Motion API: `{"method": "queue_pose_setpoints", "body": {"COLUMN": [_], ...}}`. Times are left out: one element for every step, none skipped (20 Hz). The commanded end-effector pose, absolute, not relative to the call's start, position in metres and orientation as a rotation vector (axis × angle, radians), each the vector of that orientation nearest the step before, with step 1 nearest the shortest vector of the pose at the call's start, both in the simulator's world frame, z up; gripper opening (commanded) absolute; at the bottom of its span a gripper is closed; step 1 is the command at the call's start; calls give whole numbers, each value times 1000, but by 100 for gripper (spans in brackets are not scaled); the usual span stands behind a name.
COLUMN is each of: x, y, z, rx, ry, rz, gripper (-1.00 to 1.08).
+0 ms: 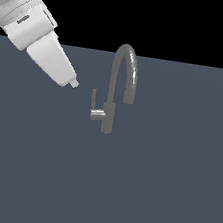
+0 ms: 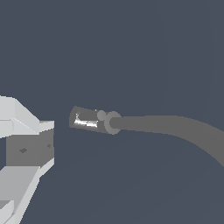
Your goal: Turn on the faucet by rotating a designated handle.
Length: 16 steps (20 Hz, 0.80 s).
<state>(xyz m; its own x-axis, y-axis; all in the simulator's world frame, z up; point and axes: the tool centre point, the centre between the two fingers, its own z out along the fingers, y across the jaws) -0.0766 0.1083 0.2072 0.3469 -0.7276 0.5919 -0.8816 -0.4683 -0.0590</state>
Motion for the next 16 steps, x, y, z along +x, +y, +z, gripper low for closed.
{"method": "queue_pose_setpoints", "body": {"x": [-71,-68,-65,-62,-59,-56,-52,-49,-45,-41,-37,-34,-30,-26,-22,-19], "y": [107,106,105,104,103,102,101,100,98,97,95,93,92,90,88,87], "z": [202,200,197,195,192,190,187,185,182,180,177,175,172,170,168,166], "rx": [2314,2301,2288,2274,2259,2243,2226,2209,2191,2174,2155,2137,2118,2100,2081,2064], "ry": [-1463,-1473,-1483,-1494,-1506,-1518,-1531,-1543,-1556,-1569,-1582,-1595,-1608,-1621,-1633,-1645], "rz": [828,833,839,845,852,859,866,873,881,889,897,905,913,921,929,936], "gripper": [-100,-100,-100,-100,-100,-100,-100,-100,-100,-100,-100,-100,-100,-100,-100,-100]}}
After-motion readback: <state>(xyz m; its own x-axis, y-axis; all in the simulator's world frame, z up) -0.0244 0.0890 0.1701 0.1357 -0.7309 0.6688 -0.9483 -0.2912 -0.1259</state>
